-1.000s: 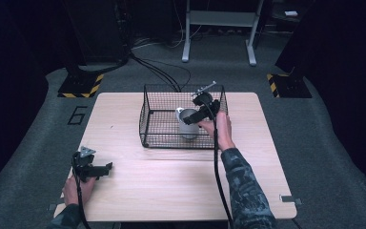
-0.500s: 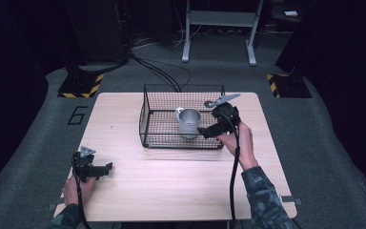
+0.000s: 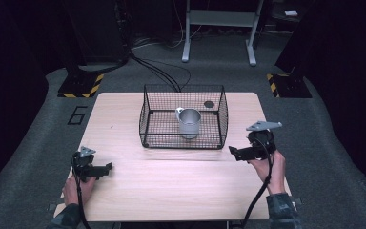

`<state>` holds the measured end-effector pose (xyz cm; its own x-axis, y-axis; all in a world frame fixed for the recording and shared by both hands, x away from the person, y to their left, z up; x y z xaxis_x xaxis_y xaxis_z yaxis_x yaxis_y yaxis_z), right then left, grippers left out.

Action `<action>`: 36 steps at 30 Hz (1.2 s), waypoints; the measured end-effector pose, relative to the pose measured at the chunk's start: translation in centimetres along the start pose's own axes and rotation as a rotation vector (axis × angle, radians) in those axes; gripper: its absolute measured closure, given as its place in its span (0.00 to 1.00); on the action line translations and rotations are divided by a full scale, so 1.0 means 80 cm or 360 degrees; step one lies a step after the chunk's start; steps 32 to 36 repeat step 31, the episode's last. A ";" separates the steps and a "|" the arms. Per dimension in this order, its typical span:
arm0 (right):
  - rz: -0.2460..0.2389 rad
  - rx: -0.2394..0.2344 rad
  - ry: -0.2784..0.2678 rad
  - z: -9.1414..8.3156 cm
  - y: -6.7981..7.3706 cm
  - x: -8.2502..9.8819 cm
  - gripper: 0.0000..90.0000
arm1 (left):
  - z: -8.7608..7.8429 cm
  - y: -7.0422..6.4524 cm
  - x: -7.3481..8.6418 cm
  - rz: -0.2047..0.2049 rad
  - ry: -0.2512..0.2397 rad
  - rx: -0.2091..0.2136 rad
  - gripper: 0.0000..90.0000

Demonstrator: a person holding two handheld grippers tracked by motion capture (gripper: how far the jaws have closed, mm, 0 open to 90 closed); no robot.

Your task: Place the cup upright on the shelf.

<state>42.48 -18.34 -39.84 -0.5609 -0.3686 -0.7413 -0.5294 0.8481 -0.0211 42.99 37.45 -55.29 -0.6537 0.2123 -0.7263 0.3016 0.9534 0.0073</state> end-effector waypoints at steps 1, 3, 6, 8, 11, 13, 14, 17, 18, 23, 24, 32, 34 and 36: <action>0.0011 0.0014 0.0010 0.000 -0.006 0.010 0.00 | 0.000 0.000 0.000 0.0000 0.0000 -0.0002 0.01; 0.0057 0.0034 0.0009 0.000 -0.015 0.029 0.00 | -0.001 0.000 0.000 0.0004 0.0011 0.0001 0.00; 0.0164 0.0069 0.0038 0.009 -0.035 0.075 0.00 | 0.000 0.000 0.000 0.0000 0.0002 0.0000 0.01; 0.0212 0.0078 0.0057 0.015 -0.040 0.096 0.00 | 0.000 0.000 0.000 0.0002 -0.0001 0.0000 0.01; 0.0241 0.0090 0.0064 0.023 -0.045 0.116 0.00 | 0.000 0.000 0.000 0.0001 -0.0001 0.0000 0.00; 0.0280 0.0072 0.0073 0.032 -0.047 0.134 0.00 | 0.000 0.000 0.000 0.0001 0.0000 -0.0001 0.00; 0.0283 0.0080 0.0077 0.036 -0.047 0.143 0.00 | 0.000 0.000 0.000 0.0002 -0.0001 -0.0003 0.01; 0.0282 0.0089 0.0083 0.048 -0.047 0.162 0.00 | 0.000 0.000 0.000 0.0002 -0.0001 -0.0002 0.00; 0.0295 0.0108 0.0090 0.054 -0.047 0.172 0.00 | 0.000 0.000 0.000 -0.0009 -0.0011 -0.0004 0.00; 0.0273 0.0115 0.0060 0.059 -0.048 0.181 0.00 | 0.000 0.000 0.000 -0.0010 -0.0010 -0.0004 0.01; 0.0261 0.0135 0.0066 0.063 -0.048 0.185 0.00 | 0.001 0.000 0.000 -0.0011 -0.0011 -0.0002 0.00; 0.0223 0.0187 0.0060 0.069 -0.047 0.196 0.00 | 0.001 -0.001 0.000 -0.0012 -0.0011 -0.0001 0.00; 0.0223 0.0187 0.0060 0.069 -0.047 0.196 0.00 | 0.001 -0.001 0.000 -0.0012 -0.0011 -0.0001 0.00; 0.0223 0.0187 0.0060 0.069 -0.047 0.196 0.00 | 0.001 -0.001 0.000 -0.0012 -0.0011 -0.0001 0.00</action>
Point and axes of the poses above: each handheld gripper's, and its own axes: z roughly forward along the jaws, x roughly out of its underside, y roughly to its left, the point moved 3 cm from there along z, roughly forward along the jaws
